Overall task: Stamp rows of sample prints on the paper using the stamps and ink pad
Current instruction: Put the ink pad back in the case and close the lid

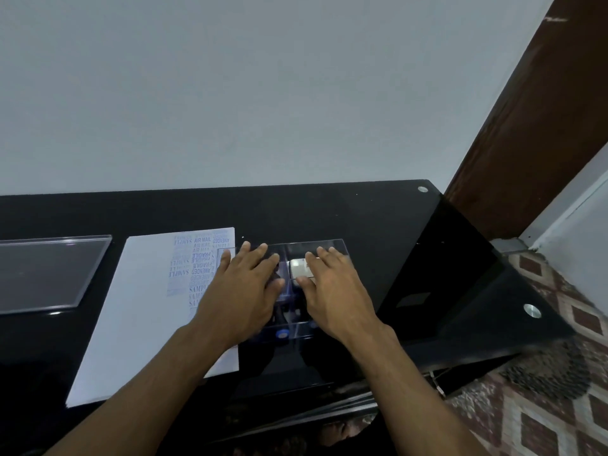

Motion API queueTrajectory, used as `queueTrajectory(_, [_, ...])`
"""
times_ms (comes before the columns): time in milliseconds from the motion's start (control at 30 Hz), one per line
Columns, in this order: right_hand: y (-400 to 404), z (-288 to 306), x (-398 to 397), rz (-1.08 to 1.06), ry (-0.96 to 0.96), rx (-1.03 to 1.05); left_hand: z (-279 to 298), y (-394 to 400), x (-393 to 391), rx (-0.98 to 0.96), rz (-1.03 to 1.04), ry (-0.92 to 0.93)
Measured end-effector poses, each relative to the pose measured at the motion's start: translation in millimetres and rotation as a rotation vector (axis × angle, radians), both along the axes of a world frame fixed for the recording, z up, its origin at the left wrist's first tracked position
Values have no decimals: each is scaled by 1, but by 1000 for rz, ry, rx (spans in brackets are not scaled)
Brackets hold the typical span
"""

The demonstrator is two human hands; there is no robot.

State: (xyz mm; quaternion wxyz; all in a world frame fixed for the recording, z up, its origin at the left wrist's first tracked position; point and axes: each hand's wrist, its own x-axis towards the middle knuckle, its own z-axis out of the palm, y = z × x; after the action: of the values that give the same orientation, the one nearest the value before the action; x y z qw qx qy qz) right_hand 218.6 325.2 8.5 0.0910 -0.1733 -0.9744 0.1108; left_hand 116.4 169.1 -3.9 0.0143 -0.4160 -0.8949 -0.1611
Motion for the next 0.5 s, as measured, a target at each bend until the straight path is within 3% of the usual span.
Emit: queueTrajectory(500, [-171, 8, -77, 305, -57, -33, -9, -210, -32, -48, 314, -8])
